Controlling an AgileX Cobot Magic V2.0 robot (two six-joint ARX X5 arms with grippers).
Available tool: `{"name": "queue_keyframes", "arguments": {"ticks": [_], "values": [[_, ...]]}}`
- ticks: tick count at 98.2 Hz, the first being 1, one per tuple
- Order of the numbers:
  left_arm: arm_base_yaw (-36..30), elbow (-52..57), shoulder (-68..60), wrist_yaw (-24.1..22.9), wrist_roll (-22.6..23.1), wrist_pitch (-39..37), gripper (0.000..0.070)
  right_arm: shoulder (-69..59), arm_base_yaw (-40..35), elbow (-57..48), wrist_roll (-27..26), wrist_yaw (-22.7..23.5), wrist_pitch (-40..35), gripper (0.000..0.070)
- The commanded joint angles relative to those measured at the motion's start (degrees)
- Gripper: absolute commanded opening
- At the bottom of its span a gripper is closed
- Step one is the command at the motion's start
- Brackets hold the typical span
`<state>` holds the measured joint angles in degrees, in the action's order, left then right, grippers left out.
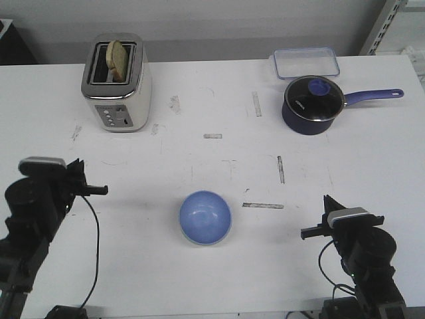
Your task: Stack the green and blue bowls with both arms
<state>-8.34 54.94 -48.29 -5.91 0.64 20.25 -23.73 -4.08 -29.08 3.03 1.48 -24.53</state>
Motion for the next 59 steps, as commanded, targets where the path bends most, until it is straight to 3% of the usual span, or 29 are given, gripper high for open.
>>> {"name": "queue_keyframes", "arguments": {"ticks": [1,29,59], "values": [[0.2,-5.5,4.2,-2.7,-1.4,-3.0,0.0,-0.4,-0.1,0.0,0.4,0.0,0.7,0.0],[1.5,-21.3,19.7,-6.1,-1.6,-7.0,0.0,-0.3,-0.1,0.0,0.5,0.0,1.0,0.0],[1.7,-23.8,23.7,-6.1,-1.2,-6.7,0.0001,-0.3,-0.1,0.0,0.5,0.0,1.5,0.0]]}}
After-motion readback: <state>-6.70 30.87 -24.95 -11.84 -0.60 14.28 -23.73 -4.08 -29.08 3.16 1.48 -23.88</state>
